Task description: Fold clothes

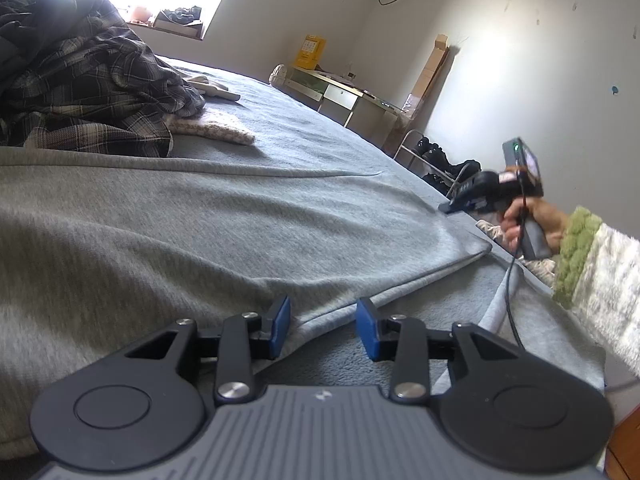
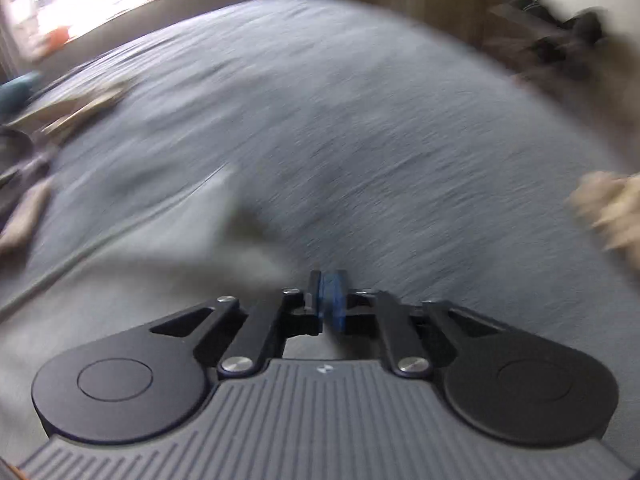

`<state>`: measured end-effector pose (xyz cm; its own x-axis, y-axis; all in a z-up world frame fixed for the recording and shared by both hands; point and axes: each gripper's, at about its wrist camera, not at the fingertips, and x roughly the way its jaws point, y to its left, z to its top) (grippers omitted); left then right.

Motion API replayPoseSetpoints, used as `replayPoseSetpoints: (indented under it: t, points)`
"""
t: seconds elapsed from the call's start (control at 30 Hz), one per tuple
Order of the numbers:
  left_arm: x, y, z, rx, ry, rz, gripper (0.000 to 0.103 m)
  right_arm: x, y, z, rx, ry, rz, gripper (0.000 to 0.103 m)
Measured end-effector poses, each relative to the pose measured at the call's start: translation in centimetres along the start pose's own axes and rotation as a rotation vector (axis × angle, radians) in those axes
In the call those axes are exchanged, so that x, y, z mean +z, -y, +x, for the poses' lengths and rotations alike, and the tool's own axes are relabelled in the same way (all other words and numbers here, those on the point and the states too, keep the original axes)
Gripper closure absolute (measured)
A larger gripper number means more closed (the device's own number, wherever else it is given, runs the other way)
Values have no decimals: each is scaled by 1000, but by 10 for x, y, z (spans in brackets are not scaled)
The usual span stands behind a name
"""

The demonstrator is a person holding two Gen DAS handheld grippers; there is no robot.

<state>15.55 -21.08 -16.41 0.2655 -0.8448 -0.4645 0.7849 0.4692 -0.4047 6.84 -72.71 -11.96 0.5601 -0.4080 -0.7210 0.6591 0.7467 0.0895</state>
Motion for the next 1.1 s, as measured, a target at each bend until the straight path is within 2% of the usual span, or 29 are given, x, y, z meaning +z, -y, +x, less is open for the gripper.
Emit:
replayPoseSetpoints:
  t: [0.1, 0.2, 0.23, 0.27, 0.37, 0.43, 0.53, 0.57, 0.63, 0.67, 0.73, 0.77, 0.8, 0.83, 0.87, 0.93, 1.0, 1.07, 1.1]
  points:
    - [0, 1, 0, 1, 0, 1, 65, 5, -26, -17, 148, 31, -68, 95]
    - [-1, 1, -1, 0, 2, 1, 64, 4, -56, 4, 248, -90, -140, 94]
    - [-1, 1, -1, 0, 2, 1, 64, 3, -60, 20, 216, -126, -148, 94]
    - [-1, 1, -2, -1, 3, -1, 64, 4, -60, 34, 187, -146, -139, 99]
    - [-1, 0, -2, -4, 4, -7, 64, 24, -30, 56, 116, -72, 30, 103]
    - [-1, 0, -2, -7, 4, -10, 64, 35, -20, 51, 52, -13, 111, 97]
    - [-1, -1, -2, -10, 4, -12, 64, 39, -29, 37, 125, 6, 53, 97]
    - [-1, -1, -2, -10, 4, -12, 64, 38, -34, 36, 173, -14, 47, 97]
    - [-1, -1, -2, -11, 4, -12, 64, 36, -46, 48, 236, -98, 22, 88]
    - [-1, -1, -3, -12, 5, -14, 64, 35, -51, 56, 242, -135, 3, 86]
    - [-1, -3, -3, -17, 5, -20, 64, 33, -47, 76, 136, -145, -19, 103]
    - [-1, -3, -3, -21, 5, -25, 64, 36, -37, 77, 122, -128, 57, 103]
    - [-1, -4, -3, -25, 6, -30, 64, 37, -30, 70, 89, -95, 129, 101]
    - [-1, -5, -3, -30, 7, -36, 64, 39, -28, 59, -6, -61, 132, 96]
    - [-1, -7, -3, -35, 8, -42, 63, 39, -29, 48, -60, -45, 69, 96]
    - [-1, -7, -4, -40, 11, -50, 63, 33, -36, 27, 0, -70, -31, 96]
    - [-1, -7, -6, -39, 21, -50, 61, 23, -40, 1, 67, -99, -44, 89]
    - [1, -2, -11, -24, 46, -40, 56, 13, -53, -26, 62, -94, -96, 78]
    - [2, 0, -15, -20, 63, -36, 54, 9, -56, -37, 70, -93, -113, 77]
